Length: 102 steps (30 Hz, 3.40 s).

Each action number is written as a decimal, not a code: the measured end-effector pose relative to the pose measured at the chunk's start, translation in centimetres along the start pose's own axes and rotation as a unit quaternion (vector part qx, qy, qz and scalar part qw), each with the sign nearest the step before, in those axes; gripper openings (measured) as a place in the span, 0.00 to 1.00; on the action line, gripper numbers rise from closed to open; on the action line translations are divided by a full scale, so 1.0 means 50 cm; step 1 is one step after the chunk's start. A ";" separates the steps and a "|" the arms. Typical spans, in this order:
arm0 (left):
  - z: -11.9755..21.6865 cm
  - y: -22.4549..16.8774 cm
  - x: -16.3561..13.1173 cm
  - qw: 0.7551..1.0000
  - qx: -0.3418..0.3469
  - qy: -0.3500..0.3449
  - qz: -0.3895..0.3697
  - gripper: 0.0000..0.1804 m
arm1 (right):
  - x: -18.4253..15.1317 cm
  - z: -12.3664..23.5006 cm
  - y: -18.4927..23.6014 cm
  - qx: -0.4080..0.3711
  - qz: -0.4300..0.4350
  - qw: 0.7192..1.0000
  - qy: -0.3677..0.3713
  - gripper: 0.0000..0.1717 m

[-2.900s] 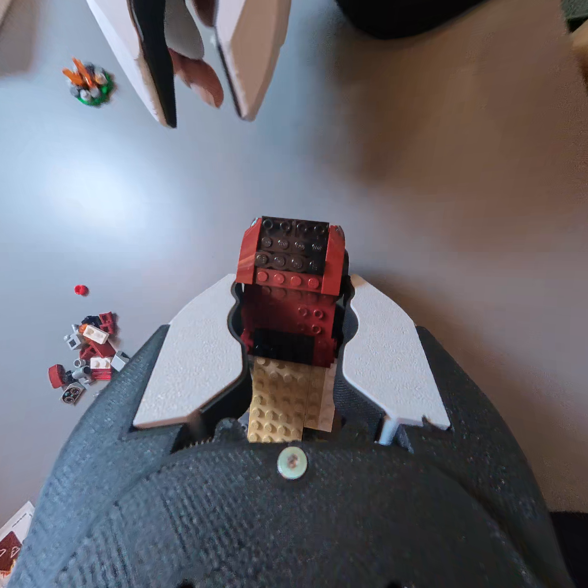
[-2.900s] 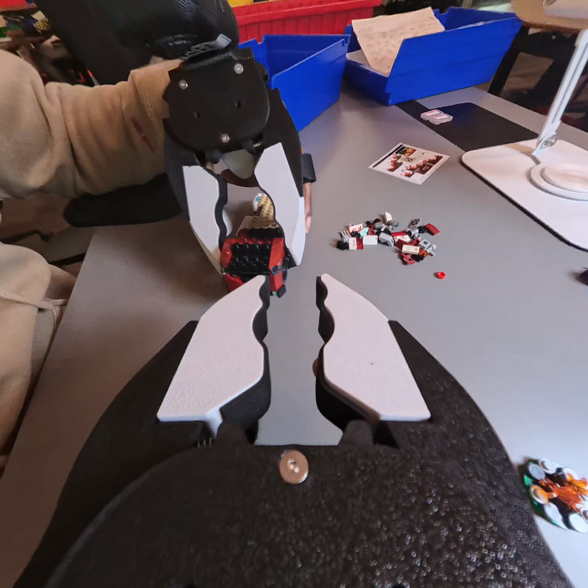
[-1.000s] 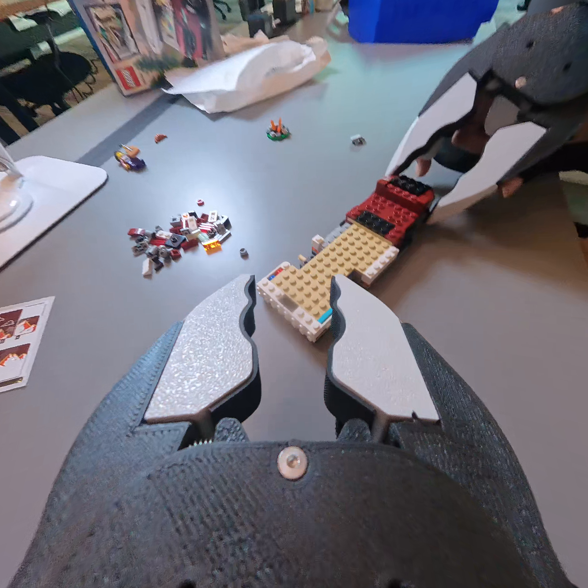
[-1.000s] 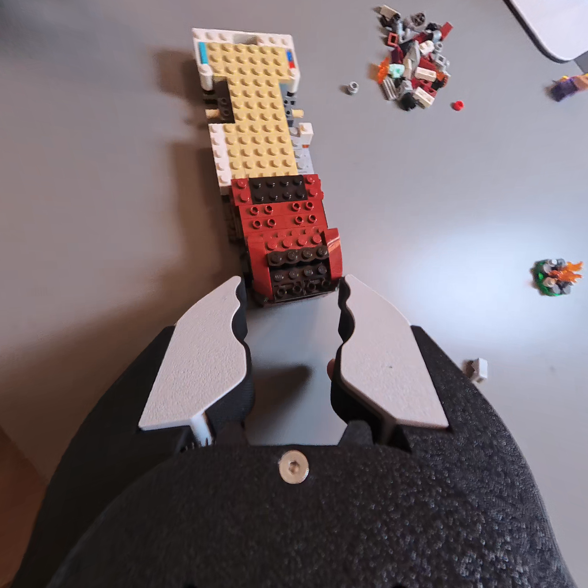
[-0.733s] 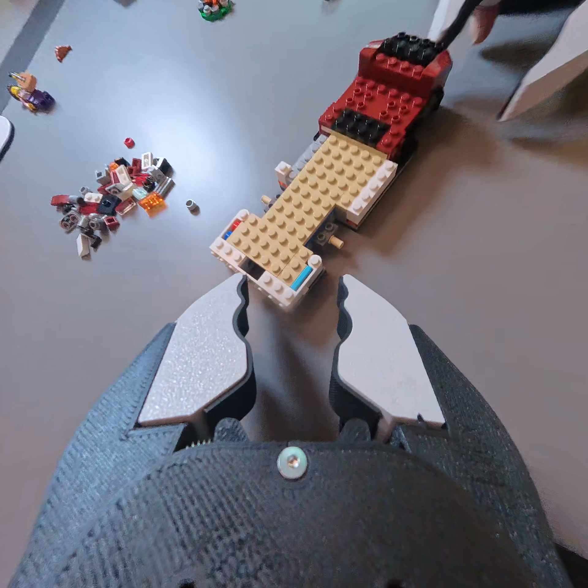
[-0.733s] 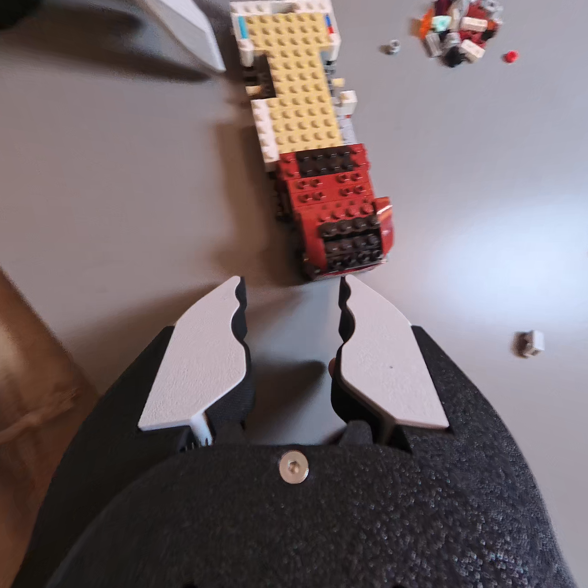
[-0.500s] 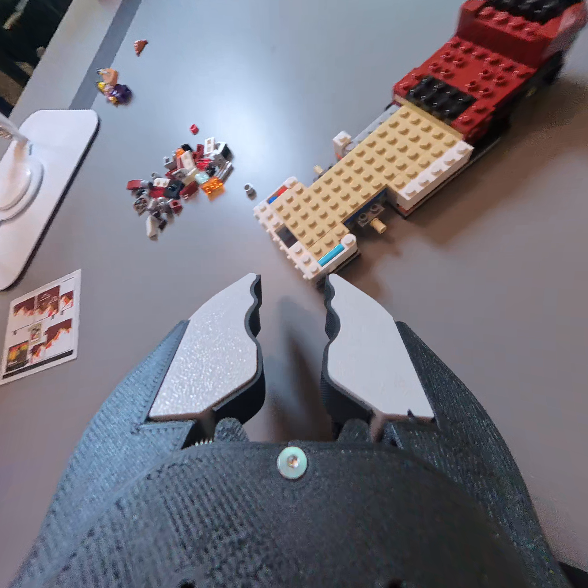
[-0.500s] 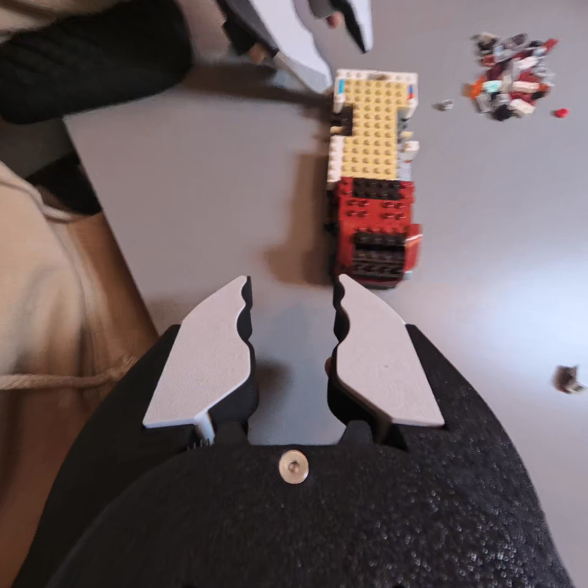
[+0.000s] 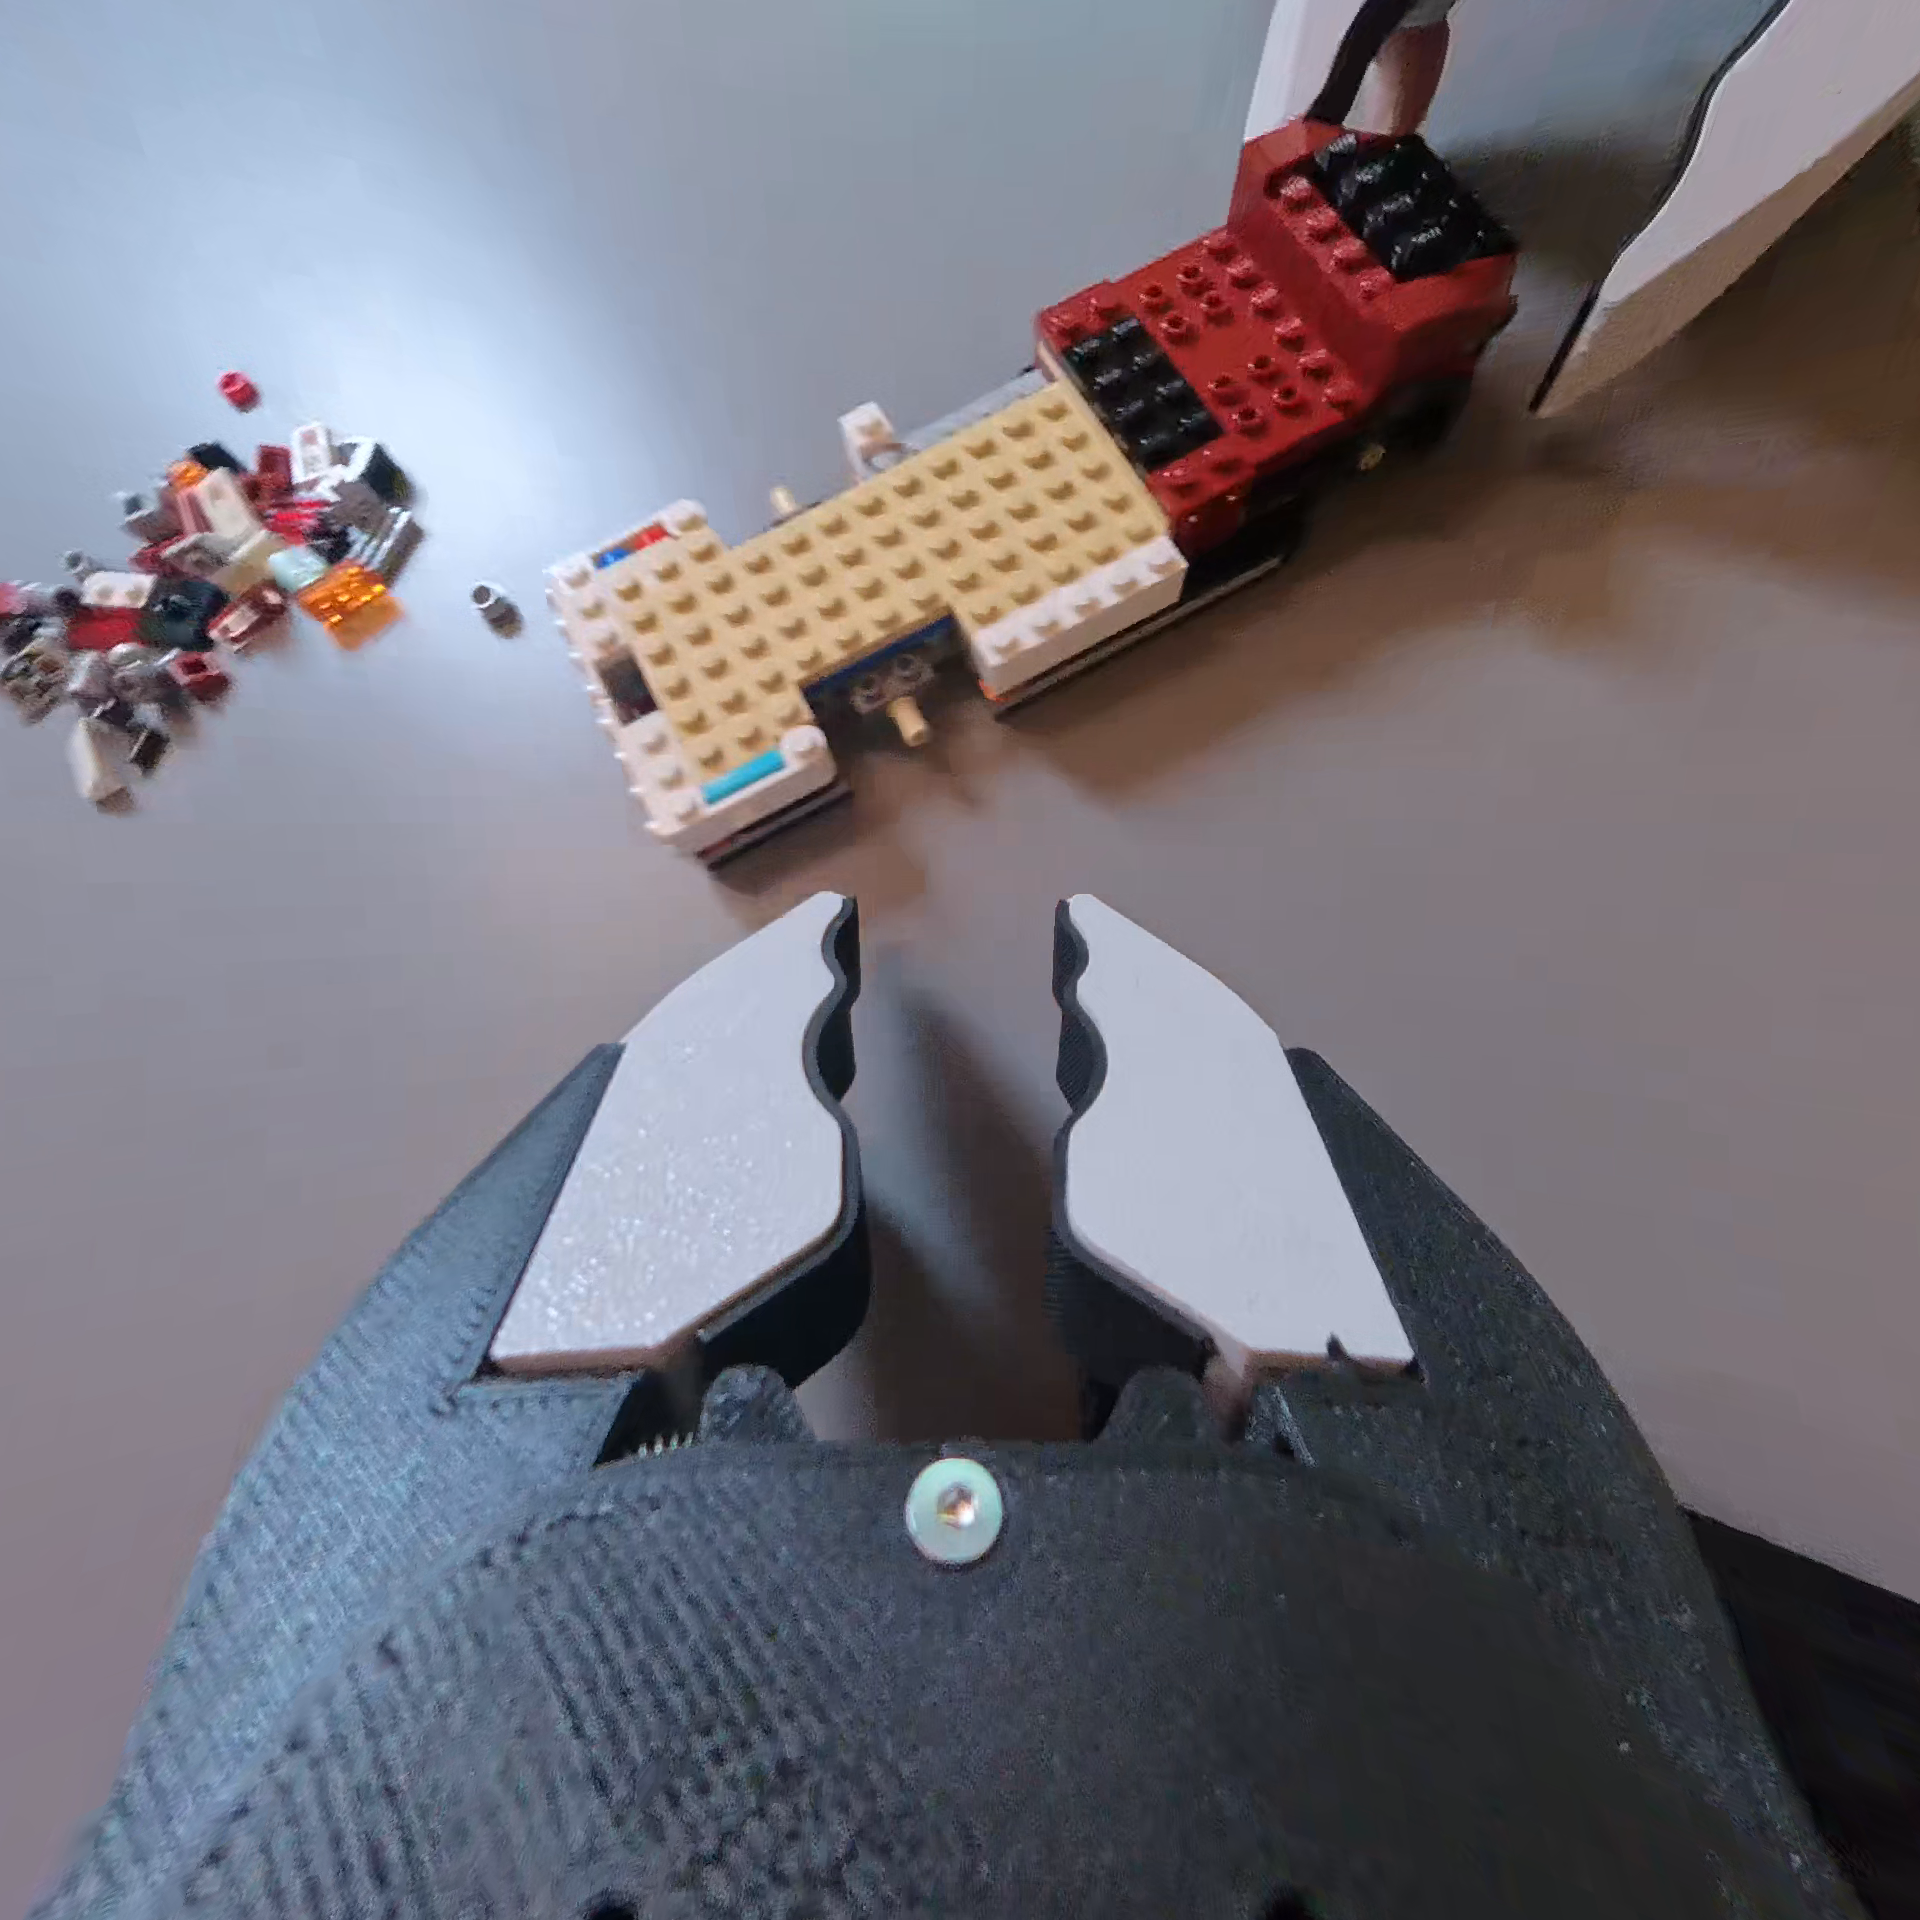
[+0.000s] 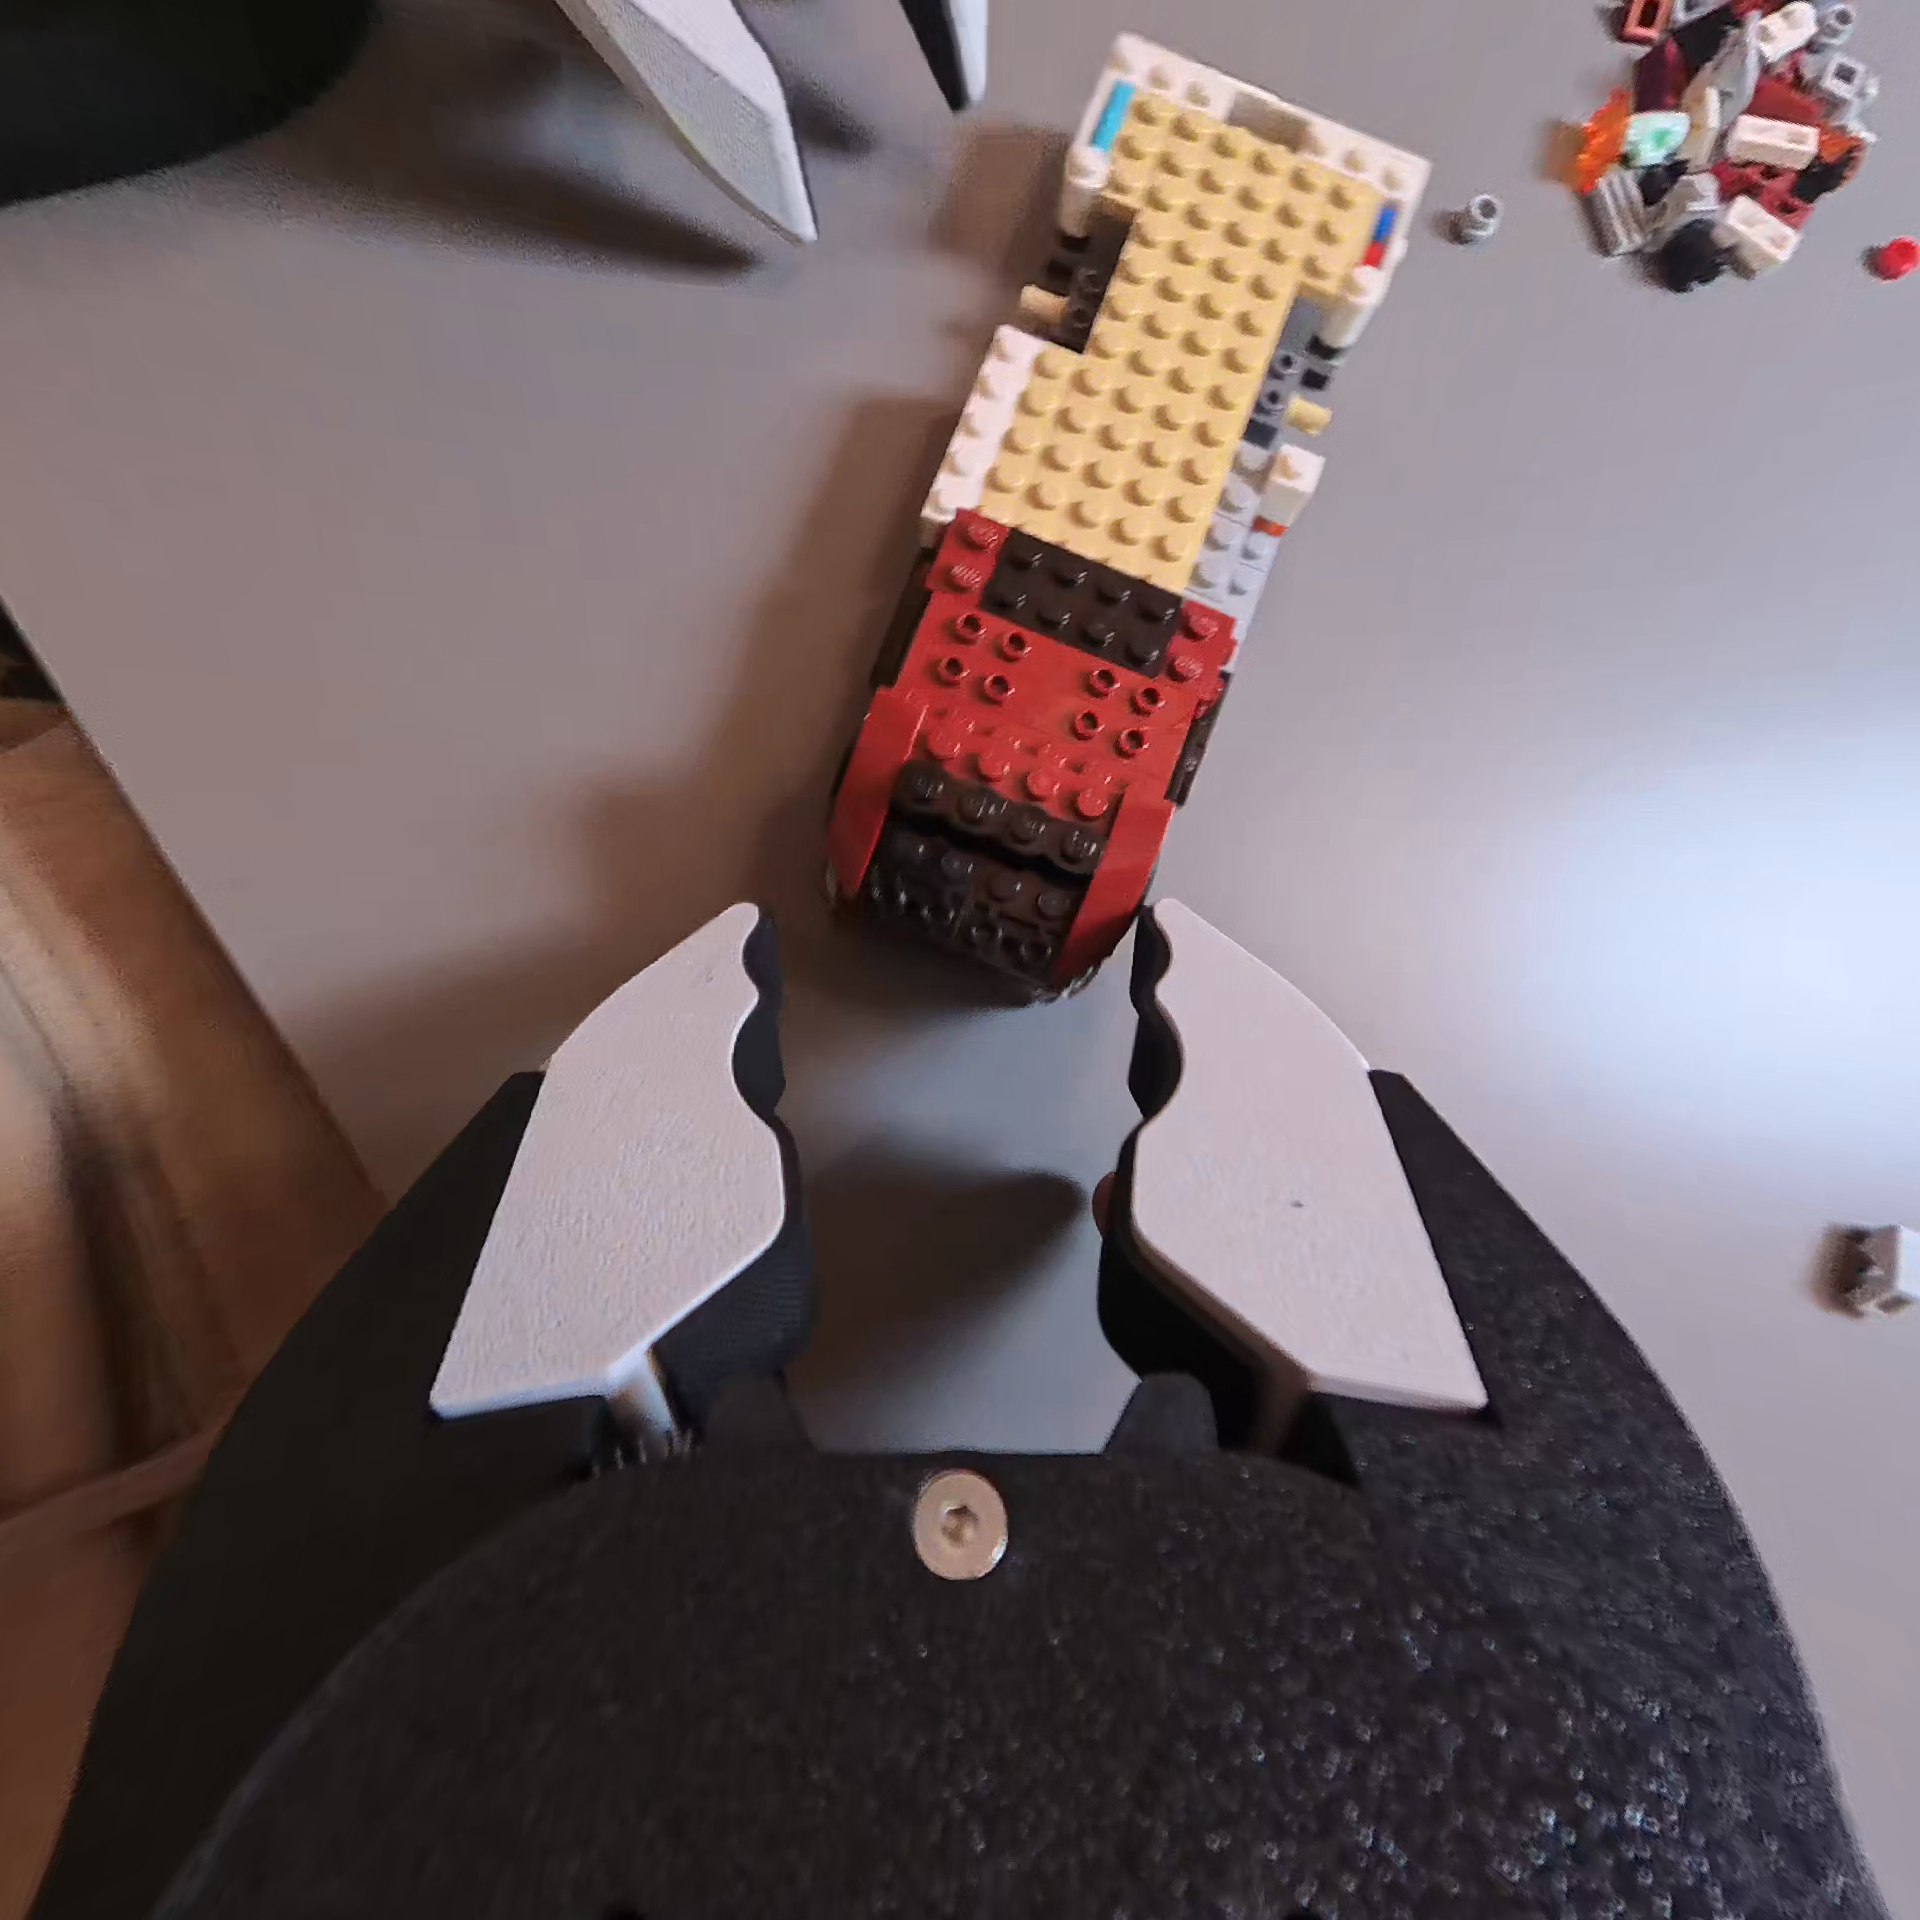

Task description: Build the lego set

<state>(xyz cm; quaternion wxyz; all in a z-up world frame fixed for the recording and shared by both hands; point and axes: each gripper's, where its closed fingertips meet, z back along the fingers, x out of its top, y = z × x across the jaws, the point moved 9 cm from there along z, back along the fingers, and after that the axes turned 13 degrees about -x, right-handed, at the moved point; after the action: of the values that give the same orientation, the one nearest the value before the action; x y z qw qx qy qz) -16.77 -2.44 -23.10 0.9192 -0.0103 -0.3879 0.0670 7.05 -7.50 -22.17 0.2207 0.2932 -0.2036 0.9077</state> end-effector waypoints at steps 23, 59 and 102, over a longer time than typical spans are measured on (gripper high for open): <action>0.074 0.018 0.061 0.956 0.148 -0.252 0.012 0.08 | 0.170 -0.099 -0.027 0.171 0.506 0.843 -0.054 0.46; -0.035 -0.060 0.117 0.978 0.047 -0.162 -0.123 0.18 | 0.173 -0.117 -0.190 0.149 0.250 0.954 -0.072 0.28; 0.081 0.048 0.052 0.930 0.232 -0.283 0.044 0.04 | 0.423 -0.241 -0.729 -0.180 -0.314 0.892 -0.270 0.10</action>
<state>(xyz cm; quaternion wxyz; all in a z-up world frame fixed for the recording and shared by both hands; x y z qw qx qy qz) -18.14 0.15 -18.60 0.7442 0.2059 -0.6045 0.1959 5.24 34.34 -9.24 0.4800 0.5311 -0.3126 0.6244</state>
